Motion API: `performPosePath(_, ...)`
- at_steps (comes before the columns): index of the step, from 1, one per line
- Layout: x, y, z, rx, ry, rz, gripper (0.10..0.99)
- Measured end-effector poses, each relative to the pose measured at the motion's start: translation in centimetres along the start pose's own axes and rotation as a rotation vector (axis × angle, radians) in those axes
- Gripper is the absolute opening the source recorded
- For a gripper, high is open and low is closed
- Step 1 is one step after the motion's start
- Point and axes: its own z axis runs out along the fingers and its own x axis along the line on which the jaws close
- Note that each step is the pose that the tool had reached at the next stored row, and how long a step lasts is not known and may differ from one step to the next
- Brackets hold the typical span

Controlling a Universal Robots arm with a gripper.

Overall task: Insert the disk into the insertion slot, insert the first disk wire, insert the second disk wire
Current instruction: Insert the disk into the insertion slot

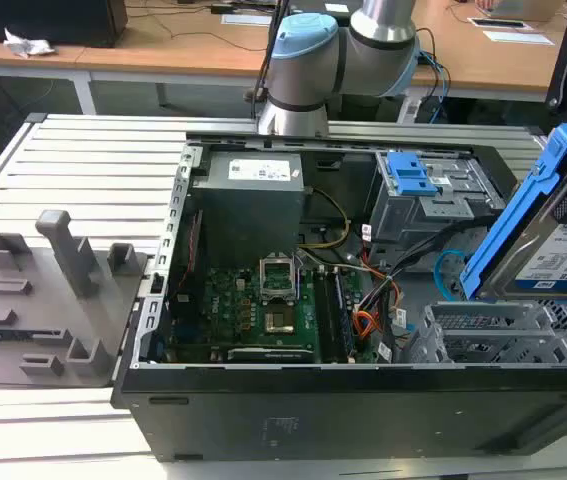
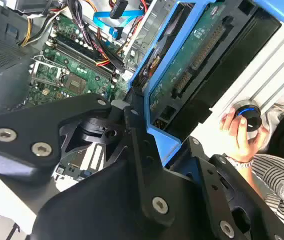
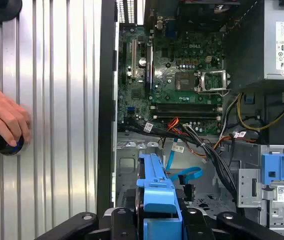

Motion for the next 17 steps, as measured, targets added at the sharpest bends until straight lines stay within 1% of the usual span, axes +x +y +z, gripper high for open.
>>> performPosePath(1, 0.0, 0.0, 0.05, 0.0, 0.0, 0.0, 0.369)
performPosePath(3, 0.0, -0.02, 0.49, 0.0, 0.0, 0.0, 0.369)
performPosePath(6, 0.0, -0.03, 0.75, 0.0, 0.0001, 0.0, 0.369)
performPosePath(9, -0.01, -0.06, 1.48, 0.0, 0.0, 0.0, 0.369)
performPosePath(11, -0.01, -0.09, 2.28, 0.0, 0.0, 0.0, 0.369)
performPosePath(14, -0.02, -0.12, 3.06, 0.0, 0.0, 0.0, 0.369)
performPosePath(15, -0.15, -0.13, 3.33, 0.0, -0.0001, 0.0, 0.369)
performPosePath(17, -0.87, -0.13, 3.71, 0.0, 0.0, 0.0, 0.369)
